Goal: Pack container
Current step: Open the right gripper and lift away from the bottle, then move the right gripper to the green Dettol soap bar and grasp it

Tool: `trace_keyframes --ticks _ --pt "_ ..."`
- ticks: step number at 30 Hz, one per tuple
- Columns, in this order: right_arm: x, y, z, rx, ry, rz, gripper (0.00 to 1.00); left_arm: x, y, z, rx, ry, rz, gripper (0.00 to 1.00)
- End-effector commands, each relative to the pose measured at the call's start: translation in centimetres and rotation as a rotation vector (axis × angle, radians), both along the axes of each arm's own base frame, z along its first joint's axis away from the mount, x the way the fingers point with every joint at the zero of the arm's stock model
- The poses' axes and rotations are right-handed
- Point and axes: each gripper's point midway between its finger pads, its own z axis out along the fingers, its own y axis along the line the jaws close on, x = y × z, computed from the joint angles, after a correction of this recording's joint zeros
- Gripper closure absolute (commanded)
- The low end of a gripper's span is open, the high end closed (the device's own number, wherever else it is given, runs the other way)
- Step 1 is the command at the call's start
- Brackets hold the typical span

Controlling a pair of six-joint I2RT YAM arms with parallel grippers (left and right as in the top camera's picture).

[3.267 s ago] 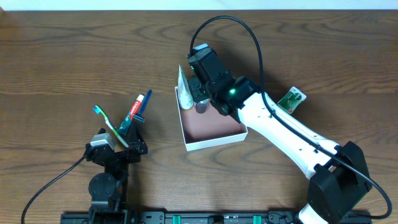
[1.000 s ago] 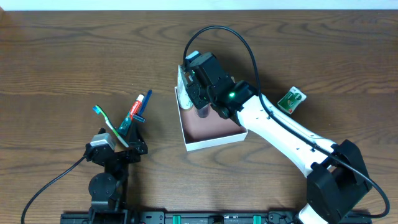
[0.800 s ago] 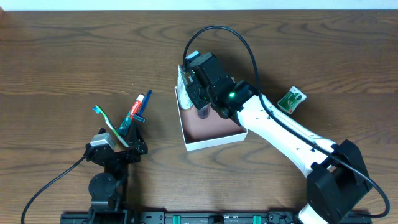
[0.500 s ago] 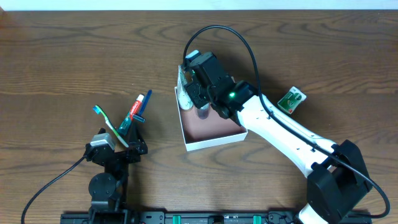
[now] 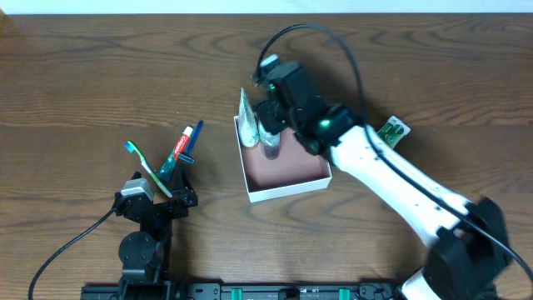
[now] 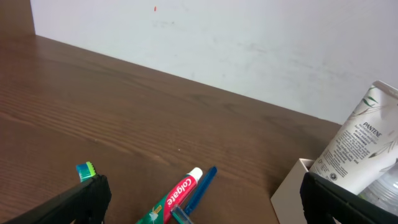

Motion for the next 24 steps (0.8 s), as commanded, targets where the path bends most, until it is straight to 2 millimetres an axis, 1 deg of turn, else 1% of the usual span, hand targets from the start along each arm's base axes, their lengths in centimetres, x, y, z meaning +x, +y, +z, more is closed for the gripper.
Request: trace_keyframes --ticks 1,3,5,7,12,14,19,21,24 --pt "0.2 -1.8 7.3 0.09 -0.132 -0.033 0.35 -0.1 0.3 -1.8 0.021 0.053 0.015 0.02" --pt "0.0 -3.0 8.4 0.105 -0.138 -0.057 0.33 -0.1 0.3 -1.8 0.021 0.053 0.015 0.02" --pt "-0.3 -4.4 8.6 0.105 -0.113 -0.09 0.31 -0.1 0.3 -1.8 0.021 0.053 0.015 0.02" --pt "-0.7 -5.7 7.8 0.095 -0.06 -0.13 0.29 -0.1 0.3 -1.8 0.021 0.053 0.015 0.02" --pt "-2.0 -9.6 4.1 0.04 0.128 -0.262 0.29 -0.1 0.3 -1.8 0.021 0.053 0.015 0.02" --pt "-2.5 -11.0 3.2 0.021 0.177 -0.303 0.29 -0.1 0.3 -1.8 0.021 0.053 0.015 0.02" --pt "-3.5 -13.7 1.7 0.007 0.282 -0.412 0.27 -0.1 0.3 -1.8 0.021 0.053 0.015 0.02" --pt "-3.8 -15.1 1.2 0.013 0.316 -0.492 0.23 -0.1 0.3 -1.8 0.021 0.053 0.015 0.02" --pt "-4.2 -18.5 0.5 0.031 0.366 -0.709 0.13 -0.1 0.3 -1.8 0.021 0.053 0.015 0.02"
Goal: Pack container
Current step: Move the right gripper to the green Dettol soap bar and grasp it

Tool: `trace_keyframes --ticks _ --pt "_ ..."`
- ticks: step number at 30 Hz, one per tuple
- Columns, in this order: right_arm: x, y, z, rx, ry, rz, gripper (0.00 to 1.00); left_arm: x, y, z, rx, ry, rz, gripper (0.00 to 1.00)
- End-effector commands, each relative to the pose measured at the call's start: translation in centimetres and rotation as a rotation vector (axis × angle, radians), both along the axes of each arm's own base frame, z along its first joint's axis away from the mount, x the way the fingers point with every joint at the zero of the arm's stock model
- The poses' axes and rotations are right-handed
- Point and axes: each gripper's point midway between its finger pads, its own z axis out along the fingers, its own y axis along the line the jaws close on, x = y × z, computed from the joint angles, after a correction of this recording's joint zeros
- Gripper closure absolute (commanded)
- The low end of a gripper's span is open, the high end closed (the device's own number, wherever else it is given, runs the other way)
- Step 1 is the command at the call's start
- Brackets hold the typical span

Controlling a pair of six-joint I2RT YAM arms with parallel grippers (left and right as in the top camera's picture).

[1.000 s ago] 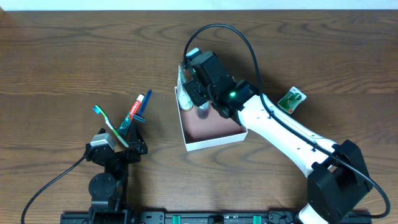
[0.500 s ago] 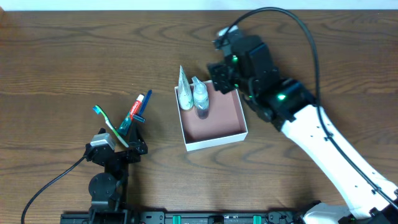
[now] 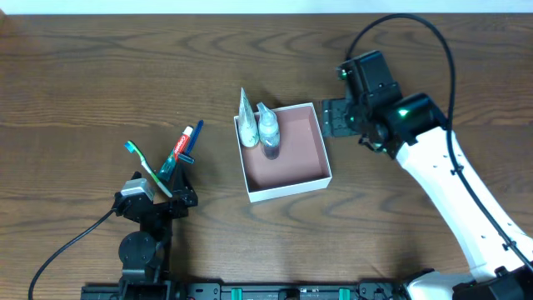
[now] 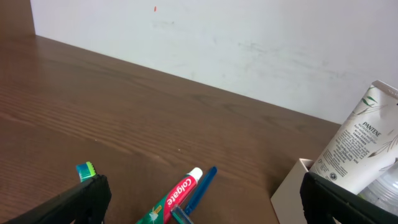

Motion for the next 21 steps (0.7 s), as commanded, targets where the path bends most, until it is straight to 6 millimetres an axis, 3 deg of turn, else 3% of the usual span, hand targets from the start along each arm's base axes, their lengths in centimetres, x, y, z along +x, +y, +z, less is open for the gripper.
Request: trace_keyframes --ticks 1,5,9,18,21 --pt "0.2 -4.0 -0.4 0.017 0.031 -0.282 0.1 -0.1 0.3 -1.8 0.021 0.053 0.014 0.02" --pt "-0.9 -8.2 -2.0 0.014 0.118 -0.463 0.05 -0.1 0.3 -1.8 0.021 0.053 0.014 0.02" --pt "-2.0 -11.8 -4.8 0.02 0.18 -0.624 0.02 -0.1 0.3 -1.8 0.021 0.053 0.014 0.02" --pt "-2.1 -14.5 -11.6 0.138 0.167 -0.829 0.04 -0.1 0.3 -1.8 0.021 0.053 0.014 0.02" --pt "-1.5 -14.6 -12.5 0.162 0.128 -0.842 0.04 -0.1 0.3 -1.8 0.021 0.053 0.014 0.02"
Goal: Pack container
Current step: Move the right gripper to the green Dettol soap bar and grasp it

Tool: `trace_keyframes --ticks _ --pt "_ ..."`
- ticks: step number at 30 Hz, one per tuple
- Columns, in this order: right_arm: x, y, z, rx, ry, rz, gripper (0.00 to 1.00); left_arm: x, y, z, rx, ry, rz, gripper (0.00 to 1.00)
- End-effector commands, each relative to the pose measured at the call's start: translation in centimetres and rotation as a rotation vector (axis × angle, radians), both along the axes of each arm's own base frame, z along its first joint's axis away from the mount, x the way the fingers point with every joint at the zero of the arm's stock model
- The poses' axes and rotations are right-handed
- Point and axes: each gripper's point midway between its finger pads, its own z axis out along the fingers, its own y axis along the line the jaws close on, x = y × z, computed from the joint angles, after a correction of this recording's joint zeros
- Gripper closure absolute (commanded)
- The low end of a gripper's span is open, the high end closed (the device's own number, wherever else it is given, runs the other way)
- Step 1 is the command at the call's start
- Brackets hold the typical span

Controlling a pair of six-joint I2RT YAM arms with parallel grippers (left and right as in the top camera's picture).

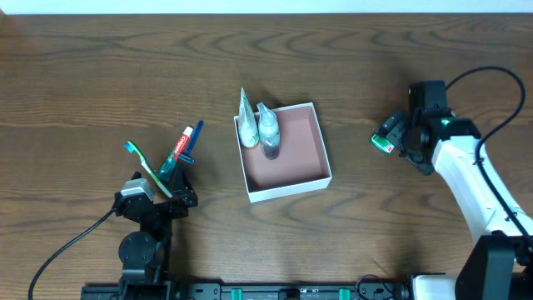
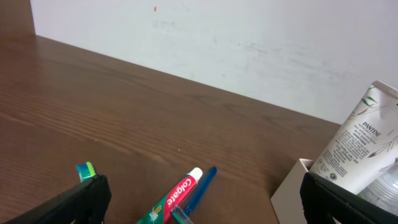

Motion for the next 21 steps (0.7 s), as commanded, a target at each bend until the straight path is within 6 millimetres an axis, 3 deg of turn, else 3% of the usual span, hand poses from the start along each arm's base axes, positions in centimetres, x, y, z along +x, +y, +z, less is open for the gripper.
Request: trace_keyframes --ticks 1,9,13,18,21 --pt "0.2 -0.3 -1.0 0.025 -0.031 -0.067 0.03 -0.1 0.3 -1.8 0.021 0.052 0.015 0.02" --pt "2.8 -0.3 -2.4 0.032 -0.131 -0.085 0.03 -0.1 0.3 -1.8 0.021 0.052 0.015 0.02" --pt "4.0 -0.1 -4.1 0.039 -0.133 -0.083 0.03 -0.1 0.3 -1.8 0.021 0.052 0.015 0.02" --pt "4.5 0.0 -5.9 0.045 -0.115 -0.08 0.03 -0.1 0.3 -1.8 0.021 0.052 0.015 0.02" --pt "4.7 -0.1 -6.0 0.037 -0.123 -0.083 0.03 -0.1 0.3 -1.8 0.021 0.052 0.015 0.02"
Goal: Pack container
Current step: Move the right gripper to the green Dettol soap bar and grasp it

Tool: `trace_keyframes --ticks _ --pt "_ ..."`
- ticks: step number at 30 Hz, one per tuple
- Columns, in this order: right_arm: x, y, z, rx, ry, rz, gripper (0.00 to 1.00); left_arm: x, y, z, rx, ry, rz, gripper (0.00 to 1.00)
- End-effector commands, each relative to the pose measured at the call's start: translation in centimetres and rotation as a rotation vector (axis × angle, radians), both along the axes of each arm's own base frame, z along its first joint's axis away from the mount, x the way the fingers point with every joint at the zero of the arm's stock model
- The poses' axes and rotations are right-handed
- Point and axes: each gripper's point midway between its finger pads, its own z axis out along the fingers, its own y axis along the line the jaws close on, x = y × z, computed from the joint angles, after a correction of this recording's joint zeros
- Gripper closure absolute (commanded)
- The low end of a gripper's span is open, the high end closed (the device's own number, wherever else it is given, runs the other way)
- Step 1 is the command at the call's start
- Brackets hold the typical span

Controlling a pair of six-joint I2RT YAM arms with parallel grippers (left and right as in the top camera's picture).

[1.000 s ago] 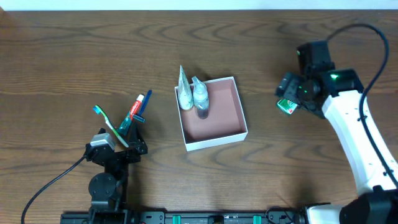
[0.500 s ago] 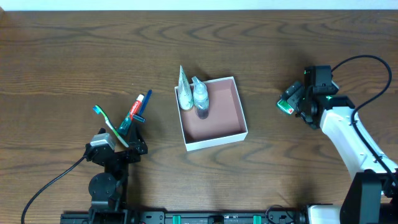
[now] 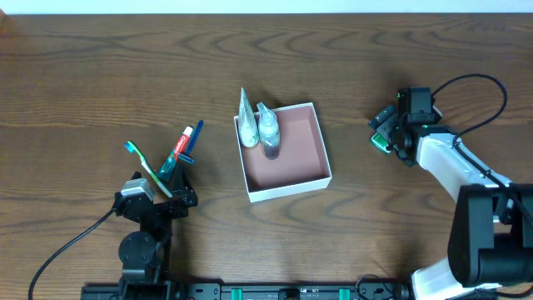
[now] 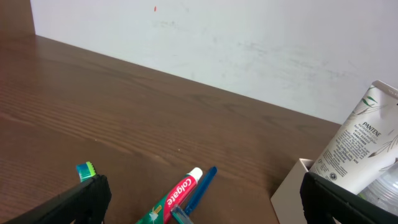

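Note:
A white box (image 3: 326,171) with a pink floor stands mid-table. A white Pantene tube (image 3: 246,123) and a clear bottle (image 3: 268,133) lean in its left end. A toothbrush (image 3: 143,165), a red Colgate toothpaste (image 3: 180,147) and a blue razor (image 3: 191,140) lie at the left, in front of my open left gripper (image 3: 171,182). The left wrist view shows the toothpaste (image 4: 178,198) between the open fingers (image 4: 87,194). My right gripper (image 3: 386,136) sits low over a small green packet (image 3: 379,142), apparently open, with most of the packet hidden.
Bare brown wood lies between the box and the toothbrush group, and between the box and the packet. A white wall (image 4: 249,43) rises behind the far table edge. The right arm's cable (image 3: 487,87) loops over the right side.
My right gripper has shifted slightly left over the green packet, and its arm now lies lower along the right side. The left gripper and the left-hand items have not moved.
My right gripper was first at the box's left end with the tube and bottle. Then it was open just right of the box, the two items left leaning inside. It then reached the green packet at the right and now sits over it.

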Motion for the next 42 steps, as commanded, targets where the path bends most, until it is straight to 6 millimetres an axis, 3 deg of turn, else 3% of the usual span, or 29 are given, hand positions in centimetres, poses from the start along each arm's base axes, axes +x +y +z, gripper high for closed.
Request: trace_keyframes --ticks 1,6,19,26,35,42 --pt "0.1 -0.4 -0.3 -0.005 -0.006 -0.022 0.03 -0.1 0.3 -1.8 0.021 0.053 0.015 0.02" --pt "1.0 -0.6 -0.2 -0.016 -0.038 -0.029 0.04 -0.1 0.3 -1.8 0.021 0.053 0.015 0.02" --pt "1.0 -1.6 -2.9 -0.024 0.002 -0.064 0.05 -0.1 0.3 -1.8 0.021 0.053 0.015 0.02" --pt "0.0 -1.3 -3.4 -0.002 0.05 -0.057 0.27 -0.1 0.3 -1.8 0.021 0.052 0.015 0.02" --pt "-2.0 -1.1 -4.1 0.026 0.141 -0.073 0.3 -0.1 0.3 -1.8 0.021 0.053 0.015 0.02" --pt "-3.1 -1.1 -4.4 0.036 0.188 -0.037 0.51 -0.1 0.3 -1.8 0.021 0.053 0.015 0.02"
